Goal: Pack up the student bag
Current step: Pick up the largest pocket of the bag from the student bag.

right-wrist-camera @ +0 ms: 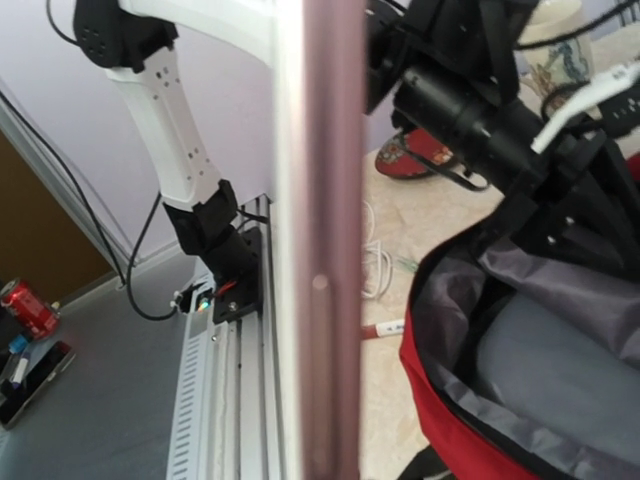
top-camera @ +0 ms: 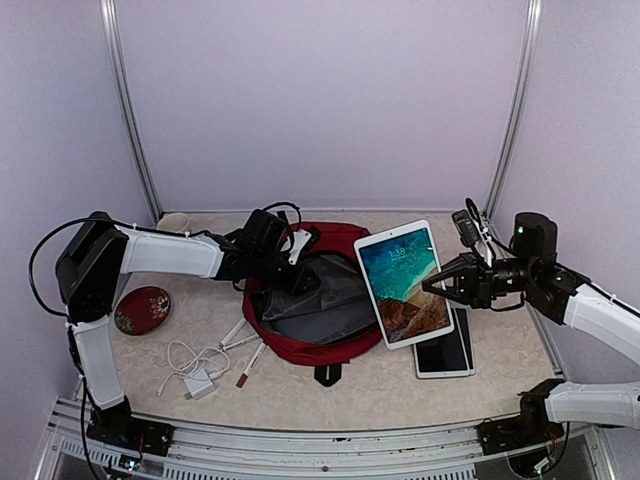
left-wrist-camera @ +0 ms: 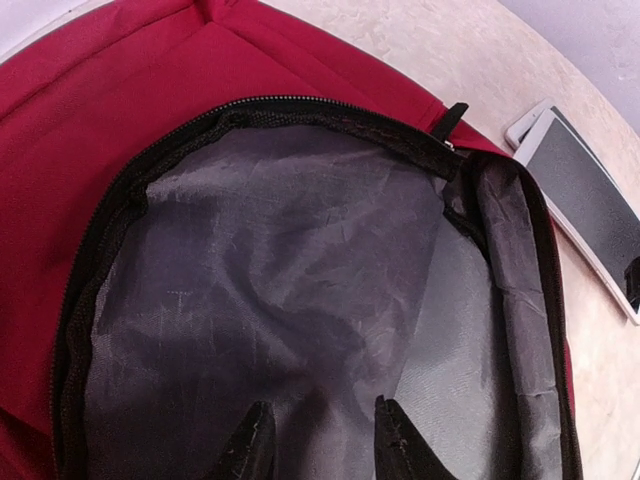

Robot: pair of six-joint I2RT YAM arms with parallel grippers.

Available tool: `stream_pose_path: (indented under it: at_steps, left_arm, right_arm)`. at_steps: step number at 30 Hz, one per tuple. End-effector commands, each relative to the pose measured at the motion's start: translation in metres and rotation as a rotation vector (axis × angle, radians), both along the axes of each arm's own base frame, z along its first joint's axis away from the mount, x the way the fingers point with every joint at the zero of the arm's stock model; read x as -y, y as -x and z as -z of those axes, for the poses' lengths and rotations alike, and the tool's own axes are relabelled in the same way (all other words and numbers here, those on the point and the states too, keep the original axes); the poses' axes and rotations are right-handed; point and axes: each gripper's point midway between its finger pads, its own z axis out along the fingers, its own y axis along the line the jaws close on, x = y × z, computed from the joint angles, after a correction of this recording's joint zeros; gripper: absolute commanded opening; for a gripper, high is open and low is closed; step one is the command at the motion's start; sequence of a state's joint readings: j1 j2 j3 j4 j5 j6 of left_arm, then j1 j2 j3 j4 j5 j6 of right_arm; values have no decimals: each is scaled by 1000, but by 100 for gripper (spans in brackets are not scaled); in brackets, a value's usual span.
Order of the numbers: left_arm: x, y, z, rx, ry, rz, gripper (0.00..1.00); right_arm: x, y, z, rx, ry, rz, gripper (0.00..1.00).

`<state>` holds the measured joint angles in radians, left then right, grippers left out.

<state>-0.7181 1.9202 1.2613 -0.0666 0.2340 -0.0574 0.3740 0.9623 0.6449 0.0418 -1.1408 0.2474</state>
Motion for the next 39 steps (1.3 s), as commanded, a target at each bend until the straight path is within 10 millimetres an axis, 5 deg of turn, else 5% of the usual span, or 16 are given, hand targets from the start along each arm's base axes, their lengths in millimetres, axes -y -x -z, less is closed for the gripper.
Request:
stream_pose_path:
  at_steps: [1, 7, 10, 12, 15, 19, 27, 31, 39]
  left_arm:
    - [-3, -6, -34, 72, 49, -10, 37]
    - [-22, -29, -65, 111, 48, -78, 60]
    - [-42, -51, -70, 121, 40, -136, 80]
    - [-47, -59, -53, 96, 4, -127, 91]
    - [-49, -70, -13, 22, -83, -122, 93]
    - [-37, -67, 15, -19, -78, -61, 88]
    - [-34, -65, 6, 11, -44, -38, 56]
    - [-31, -59, 5, -15, -29, -13, 3]
    - [-30, -51, -84, 158, 146, -86, 0]
  right_arm:
    - [0, -6, -23, 99, -18, 17, 0]
    - [1, -6, -20, 81, -7, 26, 0]
    - [2, -6, -18, 83, -3, 35, 0]
    - [2, -6, -17, 81, -1, 44, 0]
    - [2, -7, -16, 69, 0, 44, 0]
    - [1, -7, -16, 56, -2, 40, 0]
    - [0, -10, -14, 38, -5, 33, 0]
    - [-1, -10, -15, 28, -11, 28, 0]
    - [-2, -16, -6, -60, -15, 59, 0]
